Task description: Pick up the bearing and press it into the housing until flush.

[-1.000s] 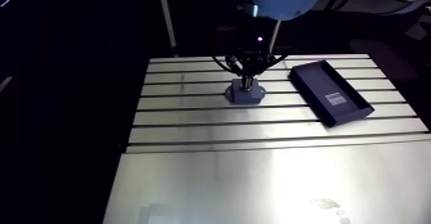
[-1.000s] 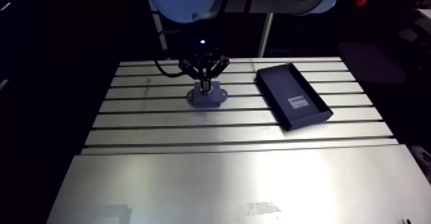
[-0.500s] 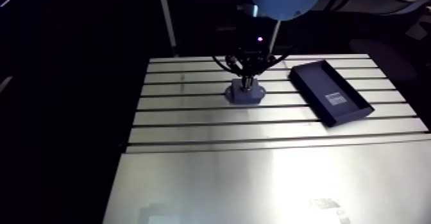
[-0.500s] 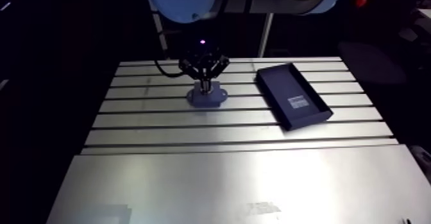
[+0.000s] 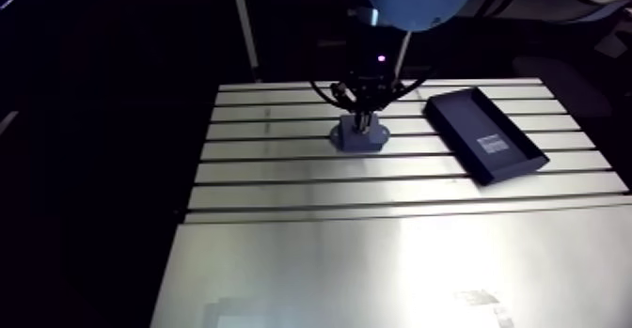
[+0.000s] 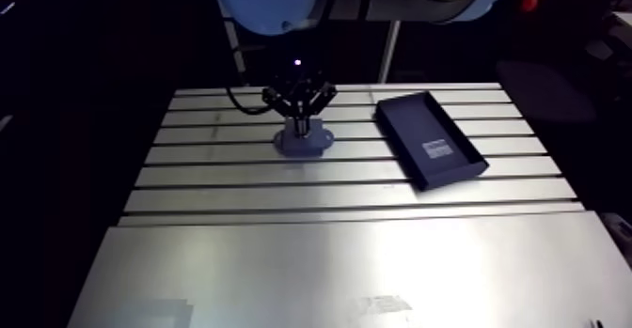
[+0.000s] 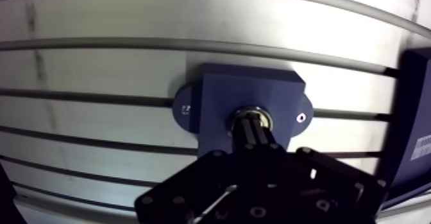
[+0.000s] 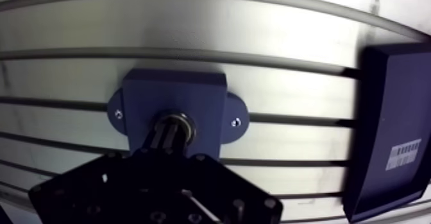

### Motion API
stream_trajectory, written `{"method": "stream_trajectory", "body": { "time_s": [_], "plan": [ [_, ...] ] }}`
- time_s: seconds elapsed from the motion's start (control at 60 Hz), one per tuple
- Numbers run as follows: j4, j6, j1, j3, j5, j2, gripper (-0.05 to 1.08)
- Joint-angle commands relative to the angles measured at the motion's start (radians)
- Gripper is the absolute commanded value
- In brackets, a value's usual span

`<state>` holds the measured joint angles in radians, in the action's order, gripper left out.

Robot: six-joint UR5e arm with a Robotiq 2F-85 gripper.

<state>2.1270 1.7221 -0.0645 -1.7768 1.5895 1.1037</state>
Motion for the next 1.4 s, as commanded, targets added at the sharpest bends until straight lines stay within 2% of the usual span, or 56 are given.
{"method": "stream_trajectory", "body": {
  "time_s": [0.017,1.4],
  "plan": [
    [0.000,0.000,0.000,0.000,0.000,0.000,1.03],
    [0.003,0.014,0.000,-0.010,0.002,-0.005,1.03]
  ]
}}
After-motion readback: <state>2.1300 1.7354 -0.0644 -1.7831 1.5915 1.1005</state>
